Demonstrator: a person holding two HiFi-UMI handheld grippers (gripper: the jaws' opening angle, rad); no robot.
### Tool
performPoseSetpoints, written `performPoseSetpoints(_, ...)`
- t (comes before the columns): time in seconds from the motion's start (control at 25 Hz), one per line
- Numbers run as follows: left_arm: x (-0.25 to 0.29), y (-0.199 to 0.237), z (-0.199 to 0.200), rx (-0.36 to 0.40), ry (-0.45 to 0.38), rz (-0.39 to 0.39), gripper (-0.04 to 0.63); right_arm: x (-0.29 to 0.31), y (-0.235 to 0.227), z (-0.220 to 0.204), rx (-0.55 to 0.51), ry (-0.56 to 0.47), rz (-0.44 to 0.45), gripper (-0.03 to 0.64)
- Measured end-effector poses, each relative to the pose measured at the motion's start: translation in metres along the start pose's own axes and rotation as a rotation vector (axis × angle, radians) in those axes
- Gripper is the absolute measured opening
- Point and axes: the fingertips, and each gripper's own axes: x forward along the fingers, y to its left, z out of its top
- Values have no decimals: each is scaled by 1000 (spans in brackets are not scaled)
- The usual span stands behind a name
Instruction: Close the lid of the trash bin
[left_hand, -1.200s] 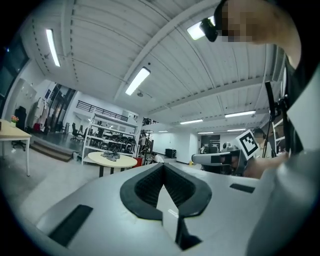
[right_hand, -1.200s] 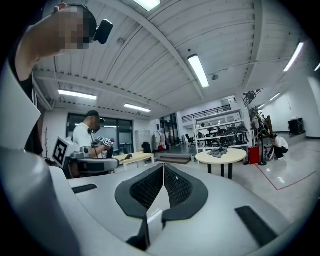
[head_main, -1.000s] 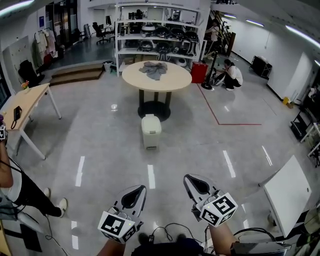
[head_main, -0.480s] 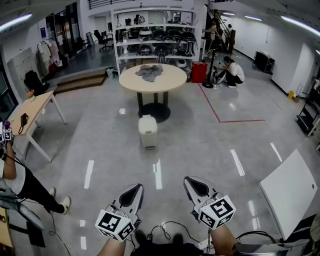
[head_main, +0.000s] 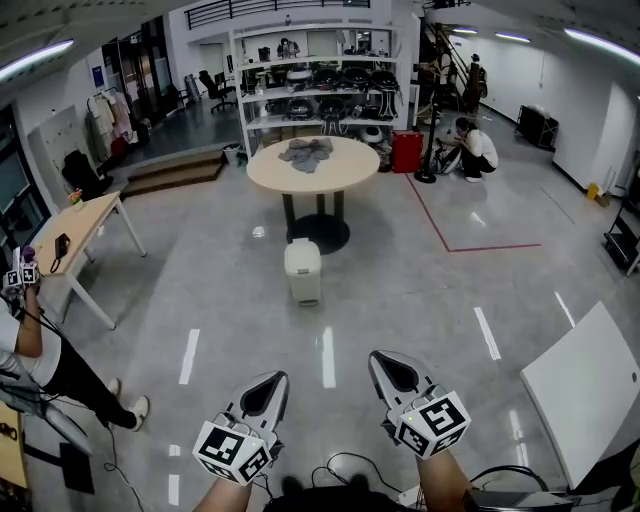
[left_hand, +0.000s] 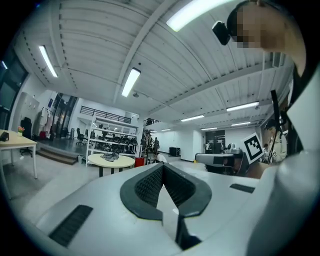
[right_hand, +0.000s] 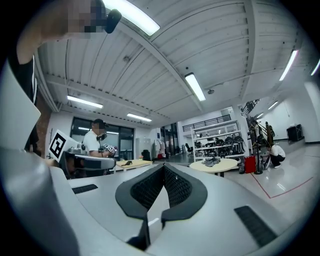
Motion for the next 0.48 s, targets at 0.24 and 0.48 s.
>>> performPoseSetpoints(0.24,-8,11,6,1,-16,-5,0,2,12,3,-23,2,-3,9)
performPoseSetpoints(0.48,-15,21,7,-3,-10,-12,0,10,22,0,-12,8,-7,9)
